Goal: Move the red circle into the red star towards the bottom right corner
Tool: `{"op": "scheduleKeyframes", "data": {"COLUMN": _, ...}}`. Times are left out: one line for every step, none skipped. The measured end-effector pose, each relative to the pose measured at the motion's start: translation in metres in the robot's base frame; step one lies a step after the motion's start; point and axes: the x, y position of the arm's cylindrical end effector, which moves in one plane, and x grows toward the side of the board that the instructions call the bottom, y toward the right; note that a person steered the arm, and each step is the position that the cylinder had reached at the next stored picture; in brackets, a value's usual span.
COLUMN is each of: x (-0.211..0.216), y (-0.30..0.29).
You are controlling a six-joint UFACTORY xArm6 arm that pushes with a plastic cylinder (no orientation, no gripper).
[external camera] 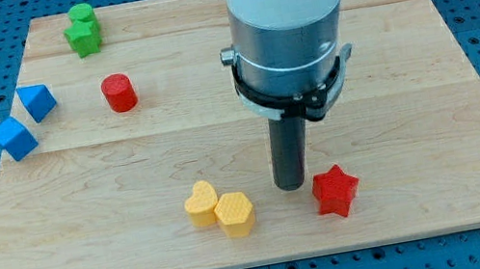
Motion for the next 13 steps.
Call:
{"op": "scheduleKeyframes", "data": {"x": 0.017, "y": 0.014}}
{"op": "scheduleKeyframes", "data": {"x": 0.018, "y": 0.057}}
{"op": "scheduleKeyframes", "data": {"x": 0.014, "y": 0.111}}
{"op": "scheduleKeyframes", "data": {"x": -0.006, "y": 0.081}}
{"op": "scheduleKeyframes", "data": {"x": -0.033, "y": 0.045}}
{"op": "scheduleKeyframes", "data": {"x": -0.049, "y": 0.004}}
{"op": "scheduleKeyframes", "data": {"x": -0.057, "y": -0.046}}
{"op": "scheduleKeyframes", "data": {"x": -0.073, "y": -0.101}}
{"op": "scheduleKeyframes", "data": {"x": -0.106, "y": -0.177}}
{"op": "scheduleKeyframes", "data": {"x": -0.142, "y": -0.231}}
{"op": "scheduleKeyframes", "data": {"x": -0.165, "y": -0.215}}
{"op": "scheduleKeyframes", "data": {"x": -0.167, "y": -0.155}}
{"op": "scheduleKeyframes", "data": {"x": -0.181, "y": -0.139}}
